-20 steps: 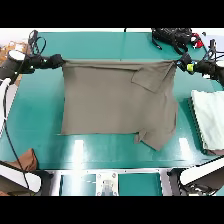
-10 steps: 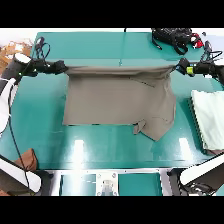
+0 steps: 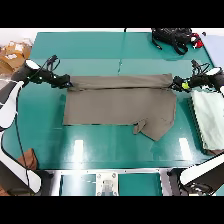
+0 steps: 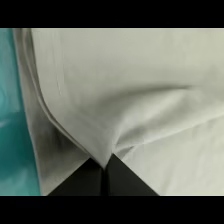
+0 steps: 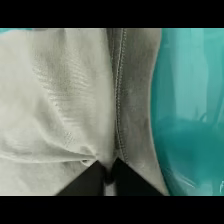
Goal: Fold the shirts.
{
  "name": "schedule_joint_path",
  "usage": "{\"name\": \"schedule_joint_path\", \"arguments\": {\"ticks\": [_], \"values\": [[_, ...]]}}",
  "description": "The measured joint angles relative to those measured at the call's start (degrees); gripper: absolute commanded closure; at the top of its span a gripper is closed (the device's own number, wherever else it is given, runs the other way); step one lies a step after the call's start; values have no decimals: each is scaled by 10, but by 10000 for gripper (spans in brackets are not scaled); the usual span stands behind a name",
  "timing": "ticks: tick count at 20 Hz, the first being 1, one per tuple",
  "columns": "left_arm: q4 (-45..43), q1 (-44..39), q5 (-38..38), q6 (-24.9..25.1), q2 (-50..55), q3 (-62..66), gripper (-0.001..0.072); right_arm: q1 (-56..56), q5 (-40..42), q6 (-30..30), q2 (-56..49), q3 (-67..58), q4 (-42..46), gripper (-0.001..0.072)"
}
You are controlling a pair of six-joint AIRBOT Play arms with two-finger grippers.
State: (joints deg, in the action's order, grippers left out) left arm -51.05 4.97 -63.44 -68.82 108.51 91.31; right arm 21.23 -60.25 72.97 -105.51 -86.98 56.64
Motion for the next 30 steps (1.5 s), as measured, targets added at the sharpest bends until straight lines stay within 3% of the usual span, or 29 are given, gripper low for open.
{"name": "schedule_joint_path", "arguments": {"ticks": [1, 4, 5, 6, 7, 8, 12, 16, 17, 18, 19, 20, 24, 30], "values": [[-1, 0, -13, -8, 1, 3, 54, 0, -10, 0, 0, -3, -1, 413], [-5, 9, -76, -41, 3, 29, 53, 9, -56, 12, 7, -26, -2, 426], [-6, 16, -106, -57, 3, 44, 62, 15, -73, 19, 15, -33, 1, 524], [-6, 24, -139, -74, 3, 59, 308, 22, -94, 30, 23, -36, 5, 636], [-7, 31, -177, -92, 3, 74, 659, 29, -118, 42, 34, -37, 12, 693], [-8, 38, -210, -106, 2, 86, 687, 35, -138, 51, 47, -32, 19, 695], [-36, 40, -305, -139, -33, 87, 688, 49, -189, 83, 139, 68, 57, 697], [-99, 4, -291, -154, -154, -41, 687, 76, -190, 112, 302, 264, 106, 694], [-114, -5, -266, -156, -198, -96, 685, 86, -179, 120, 350, 322, 115, 634], [-122, -13, -242, -159, -241, -150, 665, 95, -171, 126, 397, 376, 119, 465], [-128, -22, -213, -162, -285, -208, 312, 101, -166, 131, 436, 423, 120, 384], [-129, -29, -183, -168, -324, -265, 51, 104, -160, 135, 469, 467, 119, 378], [-120, -58, -79, -199, -416, -434, 43, 97, -111, 141, 541, 600, 79, 377], [-65, -126, 129, -229, -416, -549, 43, 17, 2, 134, 519, 671, -16, 380]]}}
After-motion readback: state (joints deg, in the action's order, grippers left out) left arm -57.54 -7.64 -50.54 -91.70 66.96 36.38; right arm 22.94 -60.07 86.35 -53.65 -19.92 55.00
